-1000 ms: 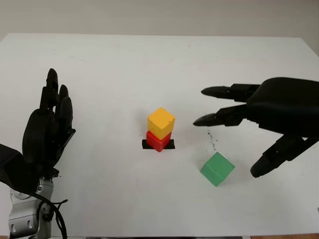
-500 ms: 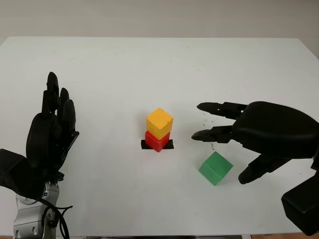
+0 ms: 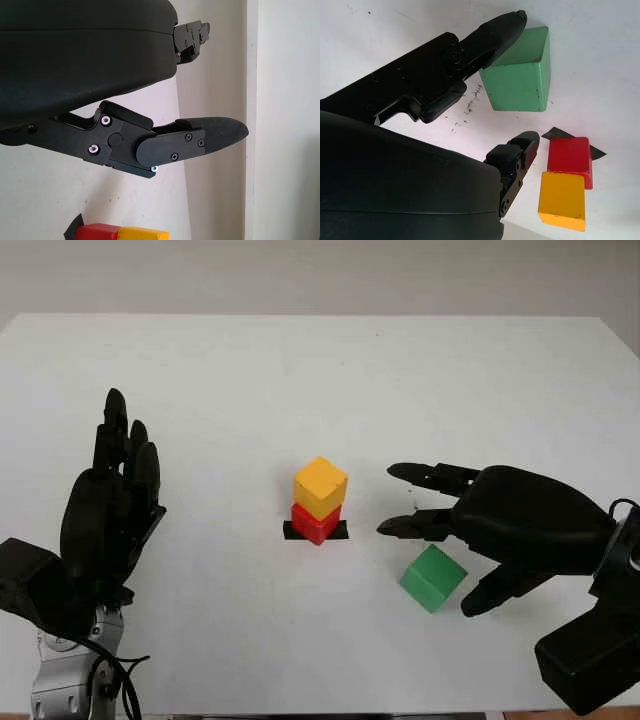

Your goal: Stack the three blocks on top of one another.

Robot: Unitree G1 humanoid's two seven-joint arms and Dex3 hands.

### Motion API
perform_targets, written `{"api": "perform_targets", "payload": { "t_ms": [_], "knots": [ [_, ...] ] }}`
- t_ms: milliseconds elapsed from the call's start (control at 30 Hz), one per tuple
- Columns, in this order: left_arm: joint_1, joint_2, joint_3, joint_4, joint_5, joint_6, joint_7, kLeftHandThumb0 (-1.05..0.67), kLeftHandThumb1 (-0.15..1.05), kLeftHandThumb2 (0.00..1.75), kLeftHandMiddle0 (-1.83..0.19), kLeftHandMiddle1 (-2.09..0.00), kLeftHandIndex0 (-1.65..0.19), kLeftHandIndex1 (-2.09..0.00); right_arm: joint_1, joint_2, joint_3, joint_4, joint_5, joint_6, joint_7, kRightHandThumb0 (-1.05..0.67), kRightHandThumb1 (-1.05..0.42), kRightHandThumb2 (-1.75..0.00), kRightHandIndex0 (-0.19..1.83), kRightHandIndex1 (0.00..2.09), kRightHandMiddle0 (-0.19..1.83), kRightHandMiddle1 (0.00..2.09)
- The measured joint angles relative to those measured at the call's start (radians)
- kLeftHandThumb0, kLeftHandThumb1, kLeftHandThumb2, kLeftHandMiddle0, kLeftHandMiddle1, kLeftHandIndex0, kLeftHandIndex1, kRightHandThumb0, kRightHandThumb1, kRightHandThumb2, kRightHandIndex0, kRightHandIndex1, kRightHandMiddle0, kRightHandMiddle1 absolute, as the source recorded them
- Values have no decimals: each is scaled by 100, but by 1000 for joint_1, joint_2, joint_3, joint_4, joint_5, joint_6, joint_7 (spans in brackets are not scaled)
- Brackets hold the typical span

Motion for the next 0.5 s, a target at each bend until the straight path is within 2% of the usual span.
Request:
{"api": "perform_targets", "payload": {
  "t_ms": [133,367,433,500],
  "knots": [
    [0,0,0,0,0,0,1,-68,105,57,18,-5,19,0,0,0,6,8,-4,-8,-5,-59,-74,-5,14,6,68,11],
    [0,0,0,0,3,-1,1,-68,105,56,19,-5,19,0,0,5,7,47,8,-41,-42,-38,-77,-7,26,10,90,20],
    [0,0,0,0,4,-2,1,-69,105,56,19,-5,19,0,0,9,7,56,14,-52,-55,-33,-80,-6,29,9,97,27],
    [0,0,0,0,4,-4,1,-69,105,56,19,-4,19,0,0,11,7,68,17,-59,-65,-31,-82,-6,32,7,90,48]
  ]
}}
